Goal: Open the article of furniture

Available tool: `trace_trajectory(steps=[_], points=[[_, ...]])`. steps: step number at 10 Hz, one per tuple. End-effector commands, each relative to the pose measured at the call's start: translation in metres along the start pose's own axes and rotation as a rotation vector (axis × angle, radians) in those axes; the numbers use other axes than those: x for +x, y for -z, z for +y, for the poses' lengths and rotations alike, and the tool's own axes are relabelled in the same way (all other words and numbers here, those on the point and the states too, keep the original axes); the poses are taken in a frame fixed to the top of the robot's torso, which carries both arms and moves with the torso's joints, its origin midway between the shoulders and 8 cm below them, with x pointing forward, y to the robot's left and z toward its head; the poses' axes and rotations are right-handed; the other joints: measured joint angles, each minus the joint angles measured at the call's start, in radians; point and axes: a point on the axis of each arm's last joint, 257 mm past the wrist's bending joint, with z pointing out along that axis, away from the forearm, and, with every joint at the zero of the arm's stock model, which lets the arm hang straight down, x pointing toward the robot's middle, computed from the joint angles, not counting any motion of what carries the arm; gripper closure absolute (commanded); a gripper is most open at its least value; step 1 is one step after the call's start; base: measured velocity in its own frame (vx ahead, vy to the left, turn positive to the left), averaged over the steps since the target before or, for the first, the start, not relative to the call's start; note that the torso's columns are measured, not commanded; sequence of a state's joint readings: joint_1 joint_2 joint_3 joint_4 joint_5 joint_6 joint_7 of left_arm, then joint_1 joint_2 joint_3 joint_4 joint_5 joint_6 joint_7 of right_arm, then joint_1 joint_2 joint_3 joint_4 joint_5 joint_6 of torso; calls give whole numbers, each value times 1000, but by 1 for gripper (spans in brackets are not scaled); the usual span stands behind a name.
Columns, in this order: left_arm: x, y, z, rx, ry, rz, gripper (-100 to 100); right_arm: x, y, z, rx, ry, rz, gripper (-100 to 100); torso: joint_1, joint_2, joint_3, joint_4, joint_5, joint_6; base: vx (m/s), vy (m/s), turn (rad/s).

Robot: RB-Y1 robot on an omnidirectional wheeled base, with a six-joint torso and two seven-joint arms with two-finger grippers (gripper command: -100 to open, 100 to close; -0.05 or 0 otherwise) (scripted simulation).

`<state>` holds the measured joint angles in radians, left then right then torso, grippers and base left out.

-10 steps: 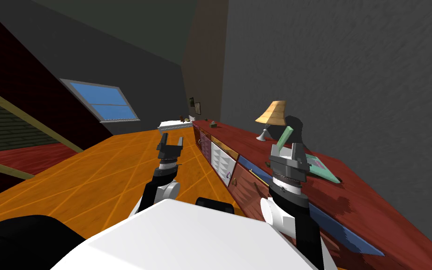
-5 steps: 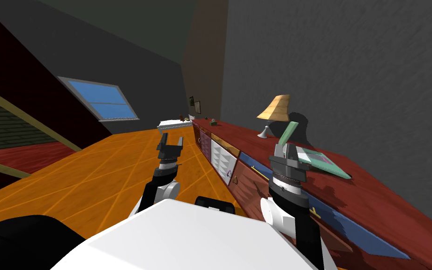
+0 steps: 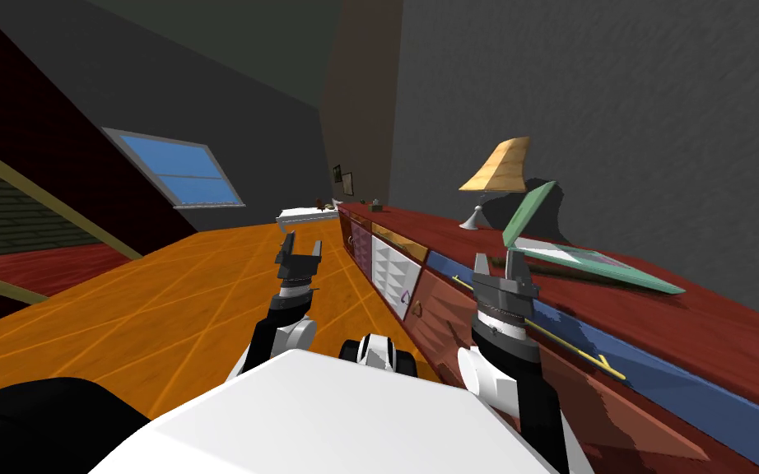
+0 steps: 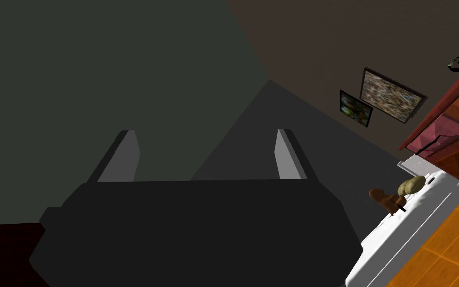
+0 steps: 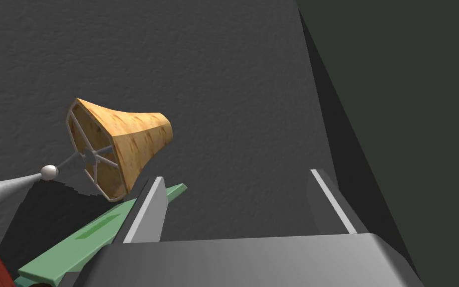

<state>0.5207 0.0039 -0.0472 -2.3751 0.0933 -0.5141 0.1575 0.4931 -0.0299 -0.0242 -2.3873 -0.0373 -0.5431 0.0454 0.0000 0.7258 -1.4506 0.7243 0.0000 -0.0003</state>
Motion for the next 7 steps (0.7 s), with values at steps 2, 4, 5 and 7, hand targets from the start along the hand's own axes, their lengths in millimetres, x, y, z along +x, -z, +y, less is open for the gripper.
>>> trace_trajectory(steps=[2,4,5,7], points=[[0,0,0,0,0,0,0,31,7,-34,74,40,129,-100,1,13,-23,13,0,0,-66,11,198],[0,0,0,0,0,0,0,53,16,-63,136,77,216,-100,0,13,-25,14,0,0,-86,2,272],[0,0,0,0,0,0,0,65,23,-82,175,100,263,-100,-1,13,-25,14,0,0,-109,5,317],[0,0,0,0,0,0,0,78,31,-100,213,129,318,-100,0,13,-25,14,0,0,-99,14,210]])
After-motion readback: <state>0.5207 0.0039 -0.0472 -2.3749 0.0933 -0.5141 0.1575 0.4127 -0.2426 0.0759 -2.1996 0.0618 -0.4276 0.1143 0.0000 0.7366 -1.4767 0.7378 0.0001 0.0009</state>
